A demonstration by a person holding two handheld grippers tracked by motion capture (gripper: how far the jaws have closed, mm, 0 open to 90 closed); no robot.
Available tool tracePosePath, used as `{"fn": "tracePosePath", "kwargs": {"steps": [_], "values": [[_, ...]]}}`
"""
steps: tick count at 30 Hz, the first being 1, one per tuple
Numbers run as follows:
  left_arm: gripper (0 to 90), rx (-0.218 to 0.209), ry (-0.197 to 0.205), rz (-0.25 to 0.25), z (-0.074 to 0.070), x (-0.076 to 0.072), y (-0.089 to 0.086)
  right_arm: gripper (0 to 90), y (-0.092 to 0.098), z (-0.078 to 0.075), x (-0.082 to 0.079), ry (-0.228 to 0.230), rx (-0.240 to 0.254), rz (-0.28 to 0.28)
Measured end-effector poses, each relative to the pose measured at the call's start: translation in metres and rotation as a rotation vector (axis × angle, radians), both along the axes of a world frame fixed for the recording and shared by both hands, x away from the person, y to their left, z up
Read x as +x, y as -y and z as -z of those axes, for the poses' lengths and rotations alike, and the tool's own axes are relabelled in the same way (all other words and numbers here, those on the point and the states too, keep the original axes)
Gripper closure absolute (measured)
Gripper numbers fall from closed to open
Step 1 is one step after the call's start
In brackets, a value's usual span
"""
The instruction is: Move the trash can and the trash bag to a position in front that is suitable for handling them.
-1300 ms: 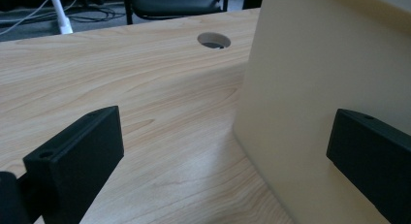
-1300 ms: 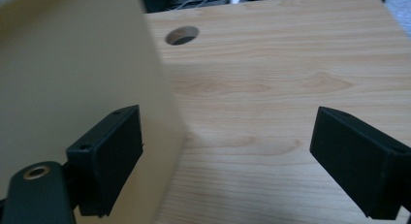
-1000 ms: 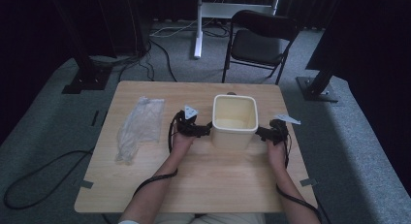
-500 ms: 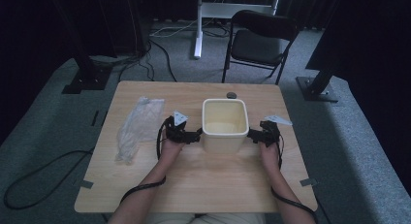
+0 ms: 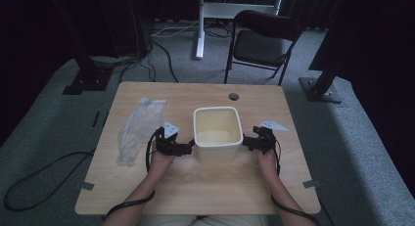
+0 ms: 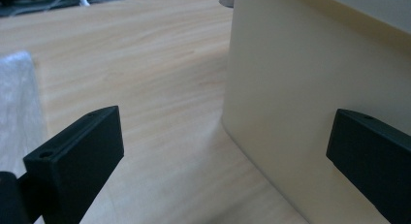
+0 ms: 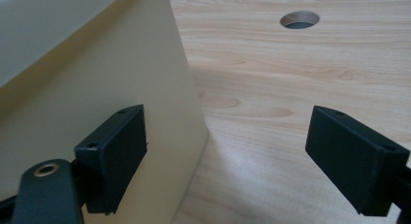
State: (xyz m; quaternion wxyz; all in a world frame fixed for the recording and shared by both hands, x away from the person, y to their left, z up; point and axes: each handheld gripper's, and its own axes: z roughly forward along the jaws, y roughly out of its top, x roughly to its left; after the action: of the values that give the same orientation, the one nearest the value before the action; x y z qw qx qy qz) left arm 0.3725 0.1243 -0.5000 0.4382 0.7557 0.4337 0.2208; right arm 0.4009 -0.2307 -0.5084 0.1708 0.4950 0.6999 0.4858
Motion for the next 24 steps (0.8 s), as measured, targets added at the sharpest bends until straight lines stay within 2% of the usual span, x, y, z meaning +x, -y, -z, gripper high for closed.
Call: {"fn": "tracePosePath", "kwargs": {"steps": [7, 11, 15, 17, 22, 24], "values": [[0.2, -0.007, -0.007, 0.023, 0.001, -0.024, -0.002, 14.7, -0.002, -0.001, -0.014, -0.006, -0.007, -0.035], [0.2, 0.003, -0.008, 0.034, 0.0, -0.037, -0.004, 14.7, -0.001, -0.001, -0.024, -0.008, -0.007, -0.057], [0.2, 0.001, -0.002, 0.036, 0.001, -0.047, -0.005, 14.6, -0.001, 0.0, -0.034, -0.001, -0.005, -0.079], [0.2, 0.009, 0.013, 0.041, 0.002, -0.057, -0.003, 14.6, 0.0, 0.0, -0.038, 0.0, -0.003, -0.087], [0.2, 0.006, 0.014, 0.056, 0.003, -0.067, 0.001, 14.6, 0.005, 0.0, -0.046, 0.003, -0.007, -0.104], [0.2, 0.003, 0.017, 0.057, 0.003, -0.071, 0.003, 14.6, 0.008, 0.001, -0.049, -0.004, 0.005, -0.11]]}}
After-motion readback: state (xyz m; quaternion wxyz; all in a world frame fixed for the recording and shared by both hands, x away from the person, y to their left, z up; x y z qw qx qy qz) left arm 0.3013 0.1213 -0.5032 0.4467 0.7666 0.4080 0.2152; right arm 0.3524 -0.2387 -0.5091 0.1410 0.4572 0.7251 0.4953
